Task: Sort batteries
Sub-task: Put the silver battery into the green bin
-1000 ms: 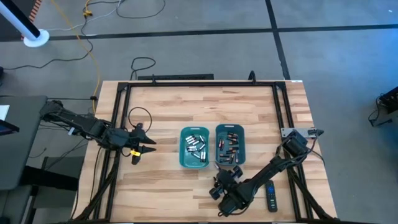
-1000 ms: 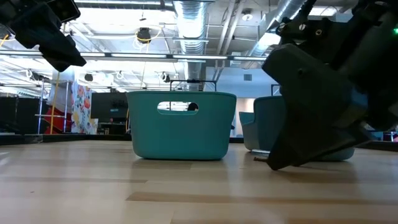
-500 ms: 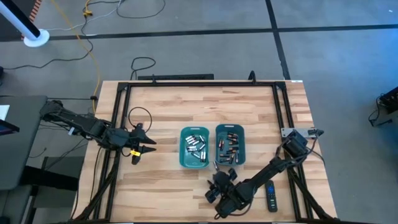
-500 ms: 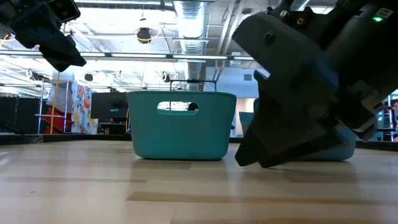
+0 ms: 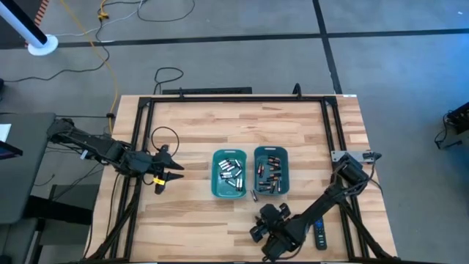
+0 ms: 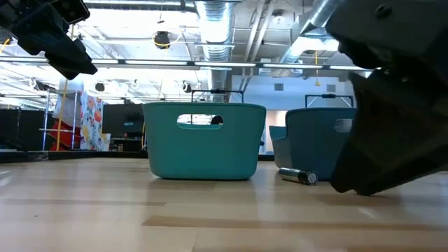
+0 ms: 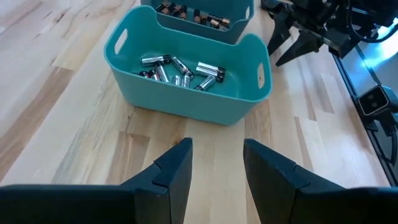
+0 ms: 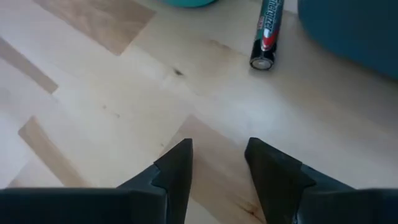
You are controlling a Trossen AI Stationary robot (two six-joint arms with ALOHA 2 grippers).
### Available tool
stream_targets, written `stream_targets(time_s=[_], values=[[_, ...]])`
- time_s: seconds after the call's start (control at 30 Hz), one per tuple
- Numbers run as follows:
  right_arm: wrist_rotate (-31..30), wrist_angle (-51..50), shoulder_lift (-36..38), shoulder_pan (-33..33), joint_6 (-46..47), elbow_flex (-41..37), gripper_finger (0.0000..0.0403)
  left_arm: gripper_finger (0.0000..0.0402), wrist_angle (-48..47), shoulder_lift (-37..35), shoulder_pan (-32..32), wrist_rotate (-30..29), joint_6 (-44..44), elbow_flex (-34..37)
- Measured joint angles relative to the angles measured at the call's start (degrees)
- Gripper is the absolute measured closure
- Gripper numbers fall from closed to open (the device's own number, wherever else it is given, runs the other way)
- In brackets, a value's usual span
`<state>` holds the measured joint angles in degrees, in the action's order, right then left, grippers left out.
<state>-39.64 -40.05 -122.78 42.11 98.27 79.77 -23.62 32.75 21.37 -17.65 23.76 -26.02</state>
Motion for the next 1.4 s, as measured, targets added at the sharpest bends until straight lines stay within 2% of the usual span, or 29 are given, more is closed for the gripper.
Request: stream_targets(time_s=[0.17,0.37,0.83,1.13,1.4], values=[[-0.2,2.4,0.0,-2.9,-8.5,0.0,0.0227,0.0264,0.0,0.0,0.0,0.0,-0.6,0.0],[-0.9,3.0,-0.2,-6.4,-12.9,-0.2,0.0227,0.0264,0.0,0.0,0.0,0.0,-0.6,0.0],[-1.2,3.7,-0.2,-11.8,-15.7,-0.4,0.0227,0.0264,0.0,0.0,0.0,0.0,-0.6,0.0],[-0.7,2.5,-0.3,-9.1,-15.9,1.3,0.0227,0.0264,0.0,0.0,0.0,0.0,-0.6,0.0],[-0.6,-9.1,4.2,-5.3,-15.0,5.8,0.0228,0.0264,0.3,0.0,0.0,0.0,-0.6,0.0]])
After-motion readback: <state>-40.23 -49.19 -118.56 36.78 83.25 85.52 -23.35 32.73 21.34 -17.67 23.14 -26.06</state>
